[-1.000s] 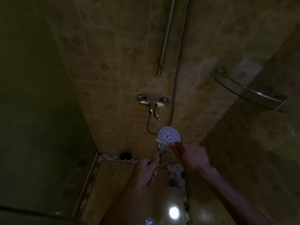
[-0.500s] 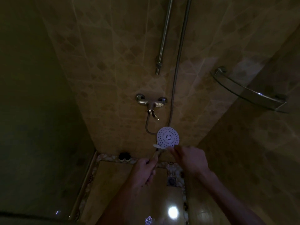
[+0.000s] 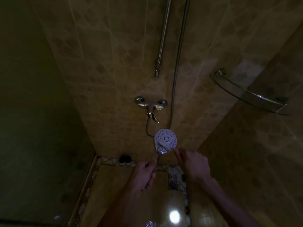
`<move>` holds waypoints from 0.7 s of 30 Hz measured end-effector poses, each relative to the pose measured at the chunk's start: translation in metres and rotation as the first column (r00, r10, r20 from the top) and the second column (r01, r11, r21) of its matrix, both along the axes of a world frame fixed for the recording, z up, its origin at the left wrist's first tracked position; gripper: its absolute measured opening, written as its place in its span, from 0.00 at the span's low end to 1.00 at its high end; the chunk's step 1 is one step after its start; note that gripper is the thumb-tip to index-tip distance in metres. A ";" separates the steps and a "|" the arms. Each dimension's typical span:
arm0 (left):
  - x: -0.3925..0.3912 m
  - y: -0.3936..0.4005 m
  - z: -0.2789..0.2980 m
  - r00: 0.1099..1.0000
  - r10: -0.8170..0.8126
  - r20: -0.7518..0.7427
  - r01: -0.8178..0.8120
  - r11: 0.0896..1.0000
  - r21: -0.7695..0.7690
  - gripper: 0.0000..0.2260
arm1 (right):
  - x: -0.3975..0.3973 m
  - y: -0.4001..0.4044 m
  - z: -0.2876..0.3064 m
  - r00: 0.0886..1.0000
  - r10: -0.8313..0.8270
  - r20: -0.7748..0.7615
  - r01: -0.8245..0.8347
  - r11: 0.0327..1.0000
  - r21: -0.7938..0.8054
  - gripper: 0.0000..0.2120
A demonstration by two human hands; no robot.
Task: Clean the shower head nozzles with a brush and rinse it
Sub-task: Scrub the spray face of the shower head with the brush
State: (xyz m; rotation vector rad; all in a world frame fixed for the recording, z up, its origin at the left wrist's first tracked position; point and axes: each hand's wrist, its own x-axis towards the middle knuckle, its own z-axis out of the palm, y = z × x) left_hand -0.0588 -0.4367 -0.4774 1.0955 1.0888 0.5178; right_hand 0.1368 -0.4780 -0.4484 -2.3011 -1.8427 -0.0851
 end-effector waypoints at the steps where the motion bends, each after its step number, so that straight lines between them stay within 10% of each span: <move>1: -0.001 0.000 -0.001 1.000 0.002 -0.004 -0.002 1.000 0.003 0.20 | -0.002 -0.002 -0.001 1.000 0.010 0.000 -0.010 1.000 0.006 0.33; 21: 0.001 -0.012 0.005 1.000 0.017 0.018 -0.018 1.000 0.016 0.20 | 0.032 0.007 0.010 0.972 -0.194 -0.135 0.205 0.976 0.072 0.26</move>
